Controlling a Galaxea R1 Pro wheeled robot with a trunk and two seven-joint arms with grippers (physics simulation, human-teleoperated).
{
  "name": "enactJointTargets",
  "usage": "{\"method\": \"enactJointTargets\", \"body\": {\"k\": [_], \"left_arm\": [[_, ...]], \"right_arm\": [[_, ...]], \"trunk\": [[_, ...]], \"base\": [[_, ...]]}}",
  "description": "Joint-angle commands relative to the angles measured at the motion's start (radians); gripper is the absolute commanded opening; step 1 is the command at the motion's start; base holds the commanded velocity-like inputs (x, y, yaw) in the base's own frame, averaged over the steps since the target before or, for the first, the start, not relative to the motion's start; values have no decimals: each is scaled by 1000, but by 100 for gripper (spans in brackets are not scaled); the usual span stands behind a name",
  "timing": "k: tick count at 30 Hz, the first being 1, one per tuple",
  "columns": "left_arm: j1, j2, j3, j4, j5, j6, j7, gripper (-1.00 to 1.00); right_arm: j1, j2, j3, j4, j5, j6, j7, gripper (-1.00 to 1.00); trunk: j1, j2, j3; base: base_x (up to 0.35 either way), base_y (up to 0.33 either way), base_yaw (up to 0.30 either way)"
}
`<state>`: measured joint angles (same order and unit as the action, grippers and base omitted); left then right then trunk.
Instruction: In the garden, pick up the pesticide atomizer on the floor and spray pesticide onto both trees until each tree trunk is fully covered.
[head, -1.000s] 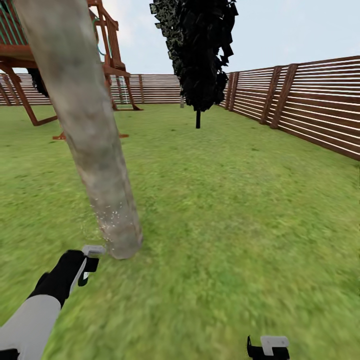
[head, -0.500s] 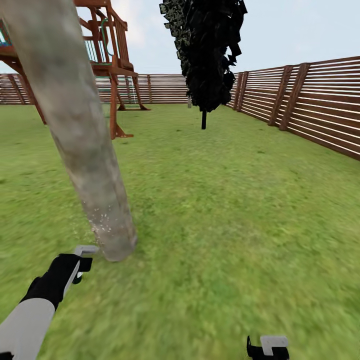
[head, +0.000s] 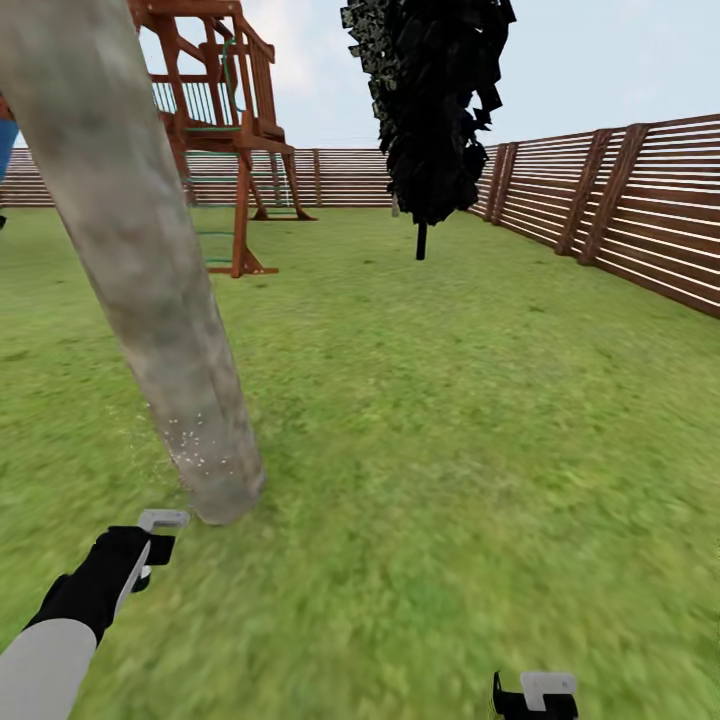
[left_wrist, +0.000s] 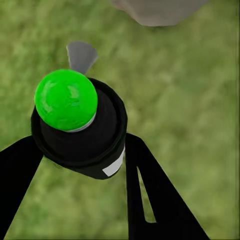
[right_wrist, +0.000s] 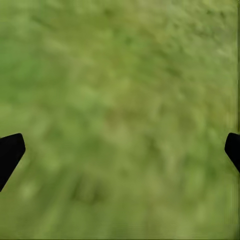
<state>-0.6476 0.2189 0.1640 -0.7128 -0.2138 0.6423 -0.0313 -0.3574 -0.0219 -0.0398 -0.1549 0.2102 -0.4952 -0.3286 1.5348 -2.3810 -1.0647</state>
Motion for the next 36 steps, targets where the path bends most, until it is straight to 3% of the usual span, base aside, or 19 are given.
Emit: {"method": "enactJointTargets", "body": {"k": [1,2,4,6,14,27,36], "left_arm": [[0,-5,-3,-2,-2,1,14,-100],[0,-10,-5,-4,1,1,29,-100],[0,-52,-6,-10,0,0,49,-100],[0,-76,-7,-11,-2,-1,52,-100],[28,-35,1,-1,-1,-2,52,-100],[32,-52,-1,6,10,-2,96,-100],[50,-82,-1,19,13,-6,96,-100]], "right_arm": [[0,0,0,0,0,0,0,100],[0,0,0,0,0,0,0,100],[0,0,0,0,0,0,0,100],[0,0,0,0,0,0,0,100],[0,0,0,0,0,0,0,100],[0,-1,0,0,0,0,0,100],[0,0,0,1,0,0,-1,100]], "trunk": [[0,0,0],[0,0,0],[0,0,0],[0,0,0],[0,0,0],[0,0,0],[0,0,0]], "base": [[165,-247,3],[172,-244,53],[178,-234,216],[136,-122,264],[47,-33,199],[229,-178,5],[164,-223,250]]}}
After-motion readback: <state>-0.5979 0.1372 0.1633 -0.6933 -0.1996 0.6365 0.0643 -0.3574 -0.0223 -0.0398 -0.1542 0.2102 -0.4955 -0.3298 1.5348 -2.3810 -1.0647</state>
